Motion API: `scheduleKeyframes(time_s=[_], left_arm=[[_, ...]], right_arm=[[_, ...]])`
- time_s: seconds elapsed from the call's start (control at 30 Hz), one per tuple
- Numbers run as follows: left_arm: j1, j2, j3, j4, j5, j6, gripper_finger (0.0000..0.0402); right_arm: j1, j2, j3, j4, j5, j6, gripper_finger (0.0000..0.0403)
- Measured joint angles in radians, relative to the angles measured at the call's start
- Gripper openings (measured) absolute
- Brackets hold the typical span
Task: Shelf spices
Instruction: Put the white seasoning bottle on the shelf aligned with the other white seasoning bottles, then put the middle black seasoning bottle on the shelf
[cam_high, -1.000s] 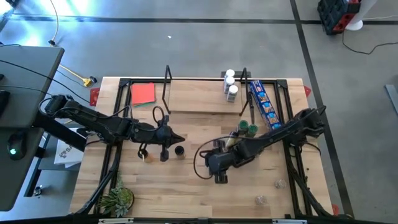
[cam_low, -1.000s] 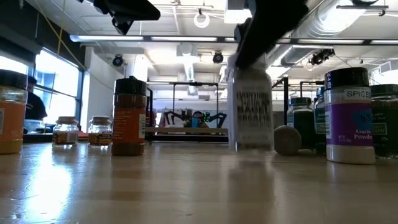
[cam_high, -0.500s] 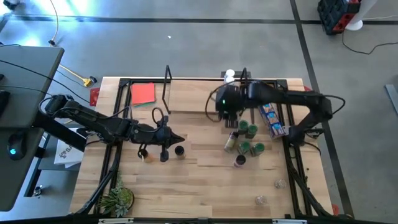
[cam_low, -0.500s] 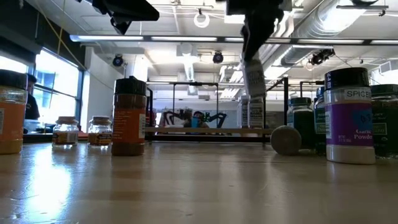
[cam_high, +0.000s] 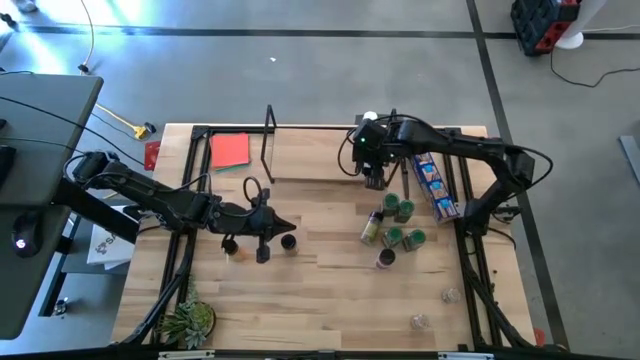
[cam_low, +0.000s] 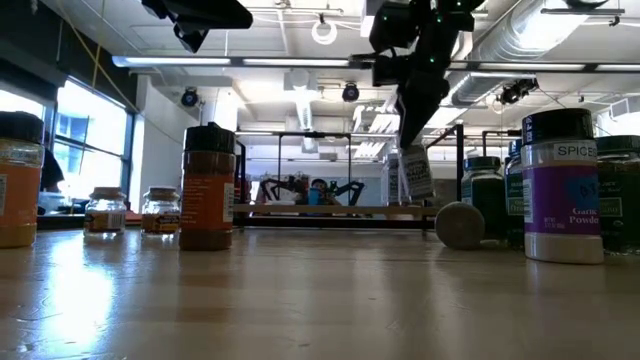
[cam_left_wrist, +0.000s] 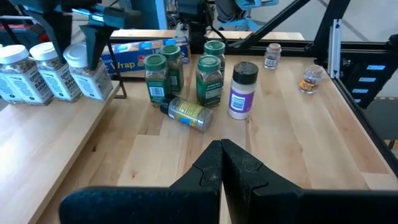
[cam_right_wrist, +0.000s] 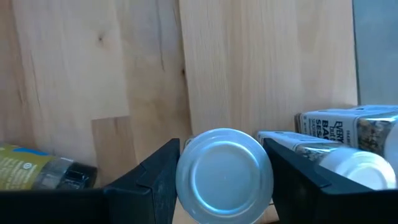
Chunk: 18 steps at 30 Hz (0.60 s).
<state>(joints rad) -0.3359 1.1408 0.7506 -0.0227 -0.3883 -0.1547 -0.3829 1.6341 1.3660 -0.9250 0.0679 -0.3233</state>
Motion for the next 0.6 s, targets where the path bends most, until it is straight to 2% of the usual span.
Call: scheduleKeyframes(time_s=[0.17, 0.4, 0.6], left_arm=[[0.000, 0.000, 0.000, 0.001, -0.016, 0.000, 0.0000], [0.000, 0.000, 0.000, 0.005, -0.016, 0.000, 0.0000], [0.000, 0.000, 0.000, 0.006, -0.016, 0.000, 0.0000]], right_arm=[[-0.010, 0.000, -0.020, 0.019, 0.017, 0.001, 0.0187], [-0.010, 0.000, -0.021, 0.018, 0.096, 0.005, 0.0239], [-0.010, 0.000, -0.015, 0.006, 0.096, 0.000, 0.0246]])
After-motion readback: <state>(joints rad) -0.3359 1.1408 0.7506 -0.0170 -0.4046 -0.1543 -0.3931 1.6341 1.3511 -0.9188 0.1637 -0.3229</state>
